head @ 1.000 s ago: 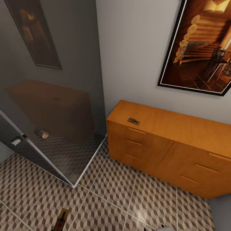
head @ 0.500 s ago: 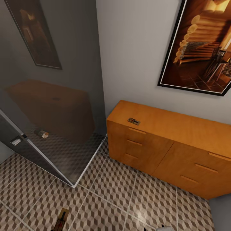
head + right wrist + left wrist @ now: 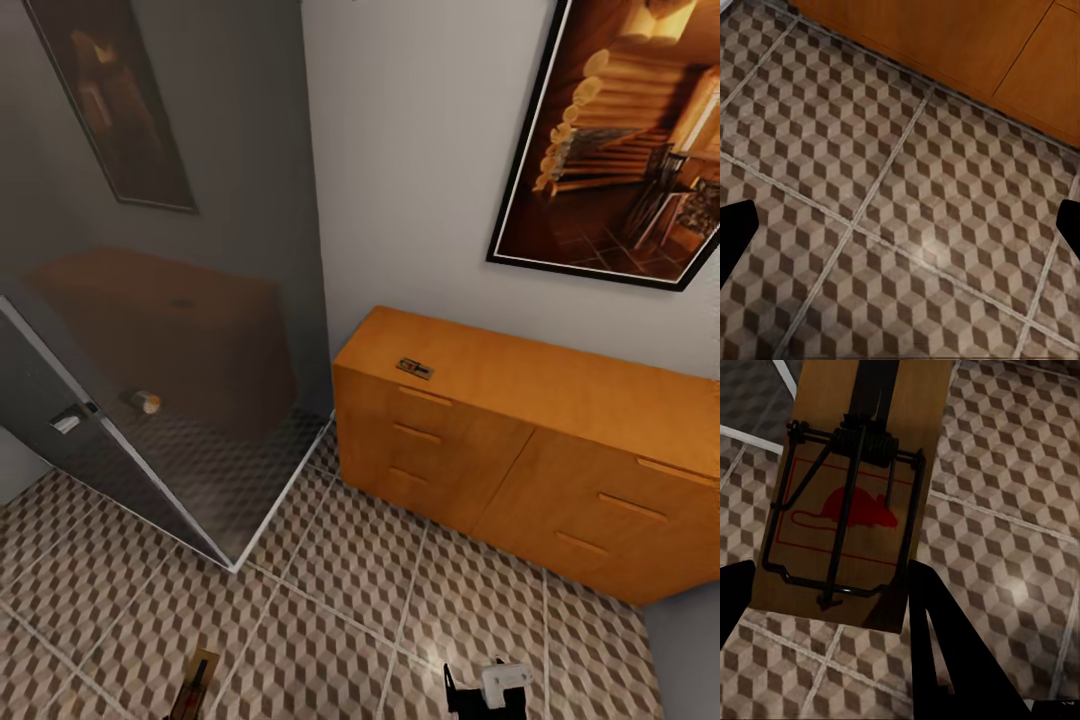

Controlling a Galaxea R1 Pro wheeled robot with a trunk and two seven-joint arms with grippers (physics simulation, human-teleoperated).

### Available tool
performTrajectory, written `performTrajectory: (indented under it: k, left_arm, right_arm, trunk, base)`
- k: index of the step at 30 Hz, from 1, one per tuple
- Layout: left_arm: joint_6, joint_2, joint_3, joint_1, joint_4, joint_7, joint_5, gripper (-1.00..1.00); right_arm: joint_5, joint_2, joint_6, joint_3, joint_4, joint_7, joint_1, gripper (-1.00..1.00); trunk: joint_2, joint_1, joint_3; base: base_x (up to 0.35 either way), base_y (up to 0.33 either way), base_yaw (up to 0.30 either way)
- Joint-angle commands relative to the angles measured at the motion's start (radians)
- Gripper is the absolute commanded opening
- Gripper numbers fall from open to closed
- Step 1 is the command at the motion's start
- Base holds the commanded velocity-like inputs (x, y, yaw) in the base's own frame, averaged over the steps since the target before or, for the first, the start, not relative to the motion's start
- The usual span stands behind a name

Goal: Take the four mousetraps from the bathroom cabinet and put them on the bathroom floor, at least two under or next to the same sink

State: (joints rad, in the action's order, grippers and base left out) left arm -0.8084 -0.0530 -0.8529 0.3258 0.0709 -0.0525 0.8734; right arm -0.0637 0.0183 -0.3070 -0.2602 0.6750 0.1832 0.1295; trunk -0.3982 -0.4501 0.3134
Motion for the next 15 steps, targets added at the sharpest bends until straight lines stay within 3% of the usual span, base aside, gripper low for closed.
performTrajectory:
  k: [1, 8, 15]
  left_arm:
    - [-0.003, 0.001, -0.008, 0.001, 0.003, -0.001, 0.007, -1.00]
    - [-0.003, 0.001, -0.008, 0.001, 0.003, -0.001, 0.007, -1.00]
    - [-0.003, 0.001, -0.008, 0.001, 0.003, -0.001, 0.007, -1.00]
  right_arm:
    - [-0.007, 0.002, 0.033, -0.008, 0.037, 0.010, 0.001, 1.00]
    - [-0.007, 0.004, 0.246, -0.008, 0.245, 0.014, 0.001, 1.00]
    - [-0.007, 0.050, 0.451, 0.002, 0.465, 0.040, 0.001, 1.00]
  trunk:
    - [-0.002, 0.000, 0.002]
    - [-0.002, 0.000, 0.002]
    - [-0.002, 0.000, 0.002]
  base:
    - [-0.305, 0.000, 0.000]
    - [-0.097, 0.000, 0.000]
    - [-0.004, 0.000, 0.000]
